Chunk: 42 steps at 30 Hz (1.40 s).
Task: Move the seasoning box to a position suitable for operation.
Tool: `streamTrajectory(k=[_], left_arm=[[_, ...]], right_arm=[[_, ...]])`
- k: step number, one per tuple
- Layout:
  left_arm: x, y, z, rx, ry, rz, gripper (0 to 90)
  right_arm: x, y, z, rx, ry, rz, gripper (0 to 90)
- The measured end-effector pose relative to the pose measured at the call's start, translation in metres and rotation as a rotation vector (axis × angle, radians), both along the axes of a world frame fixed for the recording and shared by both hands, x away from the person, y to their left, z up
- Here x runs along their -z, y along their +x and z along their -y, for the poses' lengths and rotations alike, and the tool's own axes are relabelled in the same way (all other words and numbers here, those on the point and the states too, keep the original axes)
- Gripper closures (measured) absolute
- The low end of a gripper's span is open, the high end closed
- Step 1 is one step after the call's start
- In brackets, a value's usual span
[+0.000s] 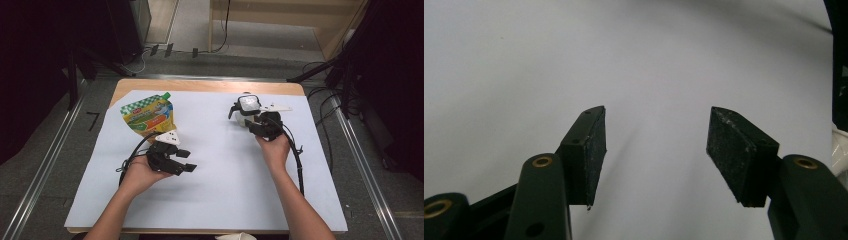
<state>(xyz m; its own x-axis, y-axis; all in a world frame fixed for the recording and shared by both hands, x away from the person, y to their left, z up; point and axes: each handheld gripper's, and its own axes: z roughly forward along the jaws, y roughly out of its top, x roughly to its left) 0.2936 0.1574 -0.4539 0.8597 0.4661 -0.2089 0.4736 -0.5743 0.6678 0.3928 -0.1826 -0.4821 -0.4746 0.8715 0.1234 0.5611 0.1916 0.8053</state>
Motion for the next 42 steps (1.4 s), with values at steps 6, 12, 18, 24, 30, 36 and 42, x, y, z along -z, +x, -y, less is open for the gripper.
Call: streamTrajectory(k=[6,12,18,24,30,36,42], left_arm=[[0.001,0.001,0.000,-0.002,0.012,-0.005,41.2],[0.002,0.001,-0.001,-0.002,0.010,-0.008,41.2],[0.003,0.002,0.000,0.000,0.003,-0.010,41.3],[0.003,0.002,0.001,0.003,0.007,-0.012,41.3],[0.004,0.003,0.001,0.001,0.008,-0.014,41.4],[0.003,0.002,-0.001,0.003,0.003,-0.011,41.5],[0.003,0.003,-0.001,0.000,0.002,-0.015,41.6]], right_arm=[[0.007,0.005,0.002,0.083,0.008,0.011,24.9],[0.016,0.013,-0.004,0.105,0.015,0.025,16.5],[0.027,0.029,-0.012,0.151,0.071,0.038,14.9],[0.029,0.041,-0.023,0.192,0.047,0.069,12.5],[0.036,0.049,-0.030,0.231,0.059,0.120,12.8],[0.033,0.049,-0.031,0.243,0.032,0.123,16.0],[0.030,0.050,-0.026,0.227,0.052,0.102,16.2]])
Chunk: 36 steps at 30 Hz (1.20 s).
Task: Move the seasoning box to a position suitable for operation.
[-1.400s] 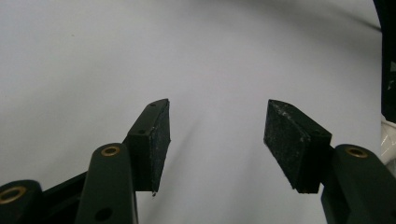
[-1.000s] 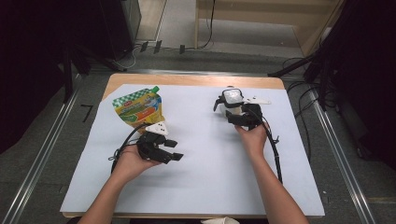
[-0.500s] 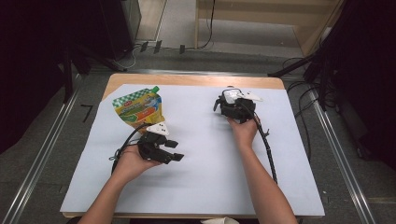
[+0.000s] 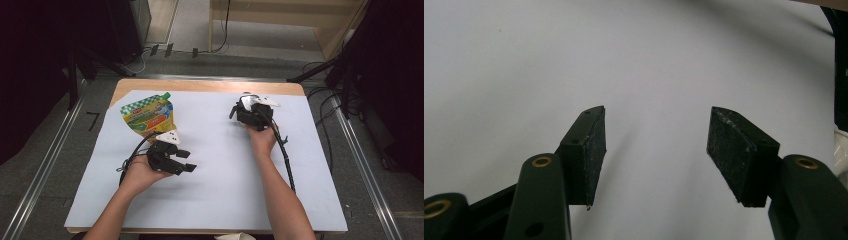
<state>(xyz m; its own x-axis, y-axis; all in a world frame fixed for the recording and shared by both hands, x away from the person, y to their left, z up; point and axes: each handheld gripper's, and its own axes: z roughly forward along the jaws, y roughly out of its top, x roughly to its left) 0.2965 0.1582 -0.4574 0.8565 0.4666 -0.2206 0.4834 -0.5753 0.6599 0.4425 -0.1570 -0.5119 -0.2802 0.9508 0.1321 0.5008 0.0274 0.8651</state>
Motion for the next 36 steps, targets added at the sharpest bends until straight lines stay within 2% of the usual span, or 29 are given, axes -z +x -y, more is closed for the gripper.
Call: streamTrajectory(k=[2,3,5,9,11,14,17,18,19,22,23,24,26,28,29,34,36], left_arm=[[0.000,0.000,0.000,-0.001,0.000,0.001,41.6],[0.000,0.000,0.000,-0.002,-0.001,0.001,41.7],[0.000,0.000,0.000,-0.002,-0.003,-0.001,41.7],[0.000,0.000,0.000,-0.003,0.000,0.000,41.7],[0.000,0.000,0.000,-0.005,-0.001,0.000,41.7],[0.000,0.000,-0.001,-0.005,-0.005,-0.001,41.8],[-0.001,0.000,-0.001,-0.007,-0.007,0.000,41.8],[-0.001,0.000,-0.001,-0.007,-0.009,0.001,41.8],[-0.001,0.000,-0.001,-0.009,-0.009,-0.001,41.8],[0.000,0.000,-0.001,-0.008,-0.004,-0.001,41.8],[0.000,0.000,0.000,-0.008,-0.004,-0.001,41.8],[-0.001,0.000,0.000,-0.009,-0.004,0.000,41.8],[-0.001,0.000,-0.001,-0.010,-0.008,0.000,41.8],[-0.001,0.000,-0.001,-0.012,-0.006,0.000,41.8],[-0.001,0.000,-0.001,-0.009,-0.003,0.000,41.8],[0.000,0.000,0.000,-0.008,-0.003,0.003,41.9],[0.000,0.000,0.000,-0.009,-0.002,0.003,42.0]], right_arm=[[-0.001,0.000,0.003,-0.010,0.022,-0.015,16.3],[-0.003,0.000,0.007,-0.018,0.051,-0.033,16.3],[-0.005,-0.001,0.008,-0.020,0.054,-0.039,16.3],[-0.011,-0.005,0.009,-0.056,0.041,-0.024,16.3],[-0.019,-0.013,0.007,-0.086,0.023,-0.001,16.3],[-0.025,-0.019,0.005,-0.117,0.014,0.008,16.3],[-0.033,-0.032,0.002,-0.163,0.004,0.023,16.3],[-0.037,-0.042,0.001,-0.189,0.009,0.031,16.3],[-0.037,-0.042,0.001,-0.189,0.009,0.031,16.3],[-0.043,-0.059,0.000,-0.238,-0.002,0.039,16.3],[-0.045,-0.070,-0.001,-0.269,-0.005,0.036,16.3],[-0.045,-0.070,-0.001,-0.269,-0.005,0.036,16.3],[-0.047,-0.081,-0.001,-0.297,0.002,0.037,16.3],[-0.046,-0.098,-0.003,-0.338,0.012,0.034,16.3],[-0.046,-0.098,-0.003,-0.338,0.012,0.034,16.3],[-0.038,-0.124,-0.011,-0.417,0.013,0.030,16.3],[-0.033,-0.130,-0.014,-0.442,0.011,0.023,16.3]])
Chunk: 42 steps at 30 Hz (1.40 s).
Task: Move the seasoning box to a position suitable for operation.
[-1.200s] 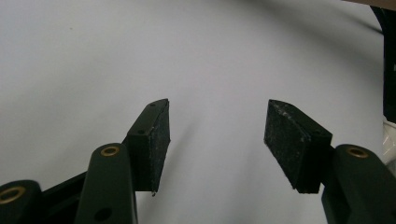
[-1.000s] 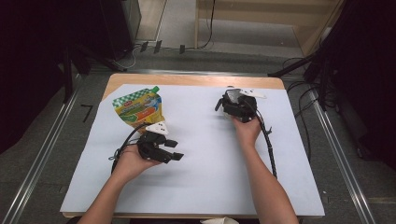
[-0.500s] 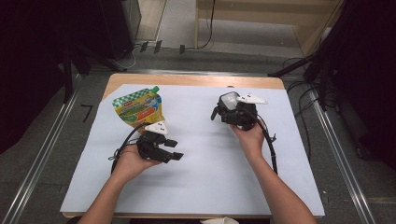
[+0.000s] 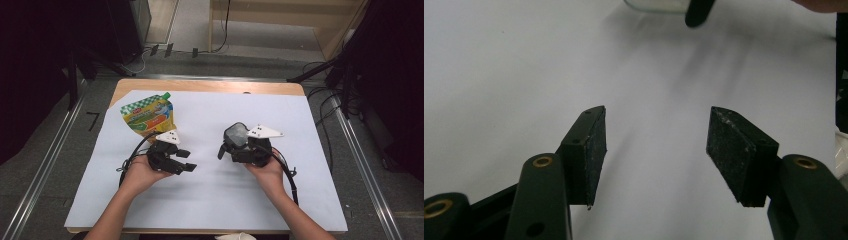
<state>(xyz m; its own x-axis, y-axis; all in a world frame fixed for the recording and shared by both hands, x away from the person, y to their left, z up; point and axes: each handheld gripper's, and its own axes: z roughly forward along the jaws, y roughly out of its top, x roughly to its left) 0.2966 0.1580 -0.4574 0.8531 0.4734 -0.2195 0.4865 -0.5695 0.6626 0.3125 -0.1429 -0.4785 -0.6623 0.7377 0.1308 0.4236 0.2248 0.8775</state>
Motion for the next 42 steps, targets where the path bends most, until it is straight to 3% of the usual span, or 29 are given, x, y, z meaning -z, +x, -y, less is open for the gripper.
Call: streamTrajectory(k=[5,13,16,24,33,36,40,42], left_arm=[[-0.001,0.000,-0.001,0.001,0.001,0.005,42.1],[-0.001,0.000,-0.002,-0.001,-0.006,0.005,42.2],[0.000,0.000,-0.001,0.000,-0.006,0.002,42.2],[0.001,0.001,0.000,0.004,-0.027,-0.004,42.6],[0.001,0.001,0.002,0.012,-0.028,-0.002,43.0],[0.002,0.002,0.002,0.018,-0.020,-0.002,43.6],[0.003,0.005,0.001,0.013,-0.038,-0.017,44.7],[0.003,0.007,0.002,0.012,-0.048,-0.026,45.6]], right_arm=[[0.013,-0.010,-0.014,-0.064,-0.044,-0.023,16.3],[0.021,-0.012,-0.030,-0.099,-0.030,-0.031,16.2],[0.028,-0.015,-0.038,-0.118,-0.065,-0.012,16.2],[0.033,-0.021,-0.037,-0.130,-0.087,0.032,15.7],[0.024,-0.025,-0.028,-0.132,-0.083,-0.033,11.8],[0.020,-0.028,-0.020,-0.143,-0.105,-0.084,13.0],[0.017,-0.034,-0.006,-0.157,-0.071,-0.137,14.2],[0.013,-0.039,-0.001,-0.162,-0.076,-0.137,14.7]])
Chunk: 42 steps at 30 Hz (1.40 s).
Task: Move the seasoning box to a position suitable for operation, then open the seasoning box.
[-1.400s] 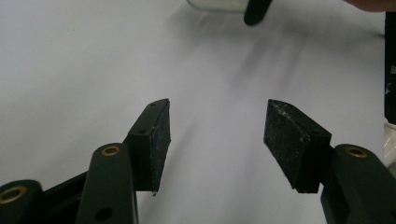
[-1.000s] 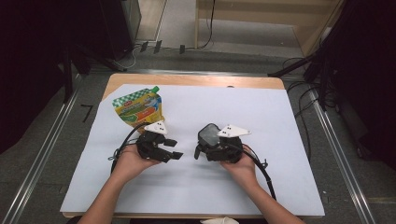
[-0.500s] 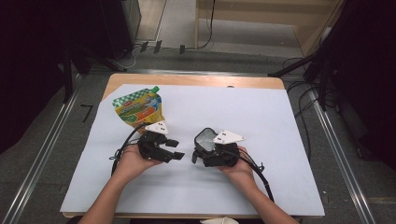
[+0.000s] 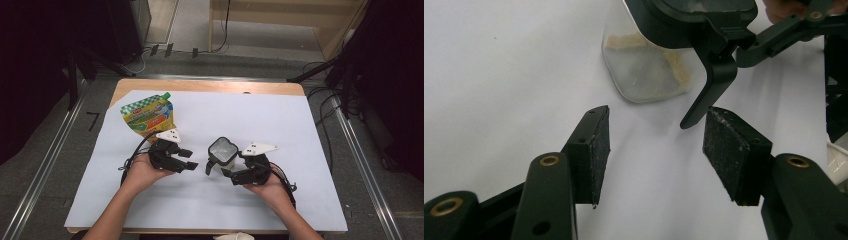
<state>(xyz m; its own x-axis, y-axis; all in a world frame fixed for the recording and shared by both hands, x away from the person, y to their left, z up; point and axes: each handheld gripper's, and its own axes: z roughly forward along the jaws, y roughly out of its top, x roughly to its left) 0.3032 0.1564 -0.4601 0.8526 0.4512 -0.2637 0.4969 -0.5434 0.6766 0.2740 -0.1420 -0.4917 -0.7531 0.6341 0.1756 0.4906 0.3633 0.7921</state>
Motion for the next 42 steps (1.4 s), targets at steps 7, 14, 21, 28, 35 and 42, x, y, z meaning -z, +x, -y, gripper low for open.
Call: streamTrajectory(k=[7,14,21,28,35,42], left_arm=[[0.000,-0.001,0.002,-0.007,-0.018,-0.006,50.5],[-0.001,-0.003,0.008,0.011,-0.009,-0.011,56.8],[0.003,-0.003,0.014,0.036,-0.007,-0.036,69.4],[0.003,-0.002,0.024,0.069,-0.020,-0.052,88.5],[0.006,-0.003,0.030,0.050,-0.004,-0.046,88.8],[0.006,-0.006,0.038,0.043,0.000,-0.031,89.6]], right_arm=[[-0.015,-0.011,0.018,-0.030,0.016,0.014,51.4],[-0.021,-0.016,0.024,-0.014,0.015,0.066,71.3],[-0.013,-0.010,0.020,-0.044,0.055,-0.027,82.6],[-0.011,-0.010,0.013,-0.050,0.030,-0.035,90.0],[-0.012,-0.010,0.012,-0.041,0.016,-0.033,90.0],[-0.011,-0.007,0.014,-0.014,0.021,-0.031,90.0]])
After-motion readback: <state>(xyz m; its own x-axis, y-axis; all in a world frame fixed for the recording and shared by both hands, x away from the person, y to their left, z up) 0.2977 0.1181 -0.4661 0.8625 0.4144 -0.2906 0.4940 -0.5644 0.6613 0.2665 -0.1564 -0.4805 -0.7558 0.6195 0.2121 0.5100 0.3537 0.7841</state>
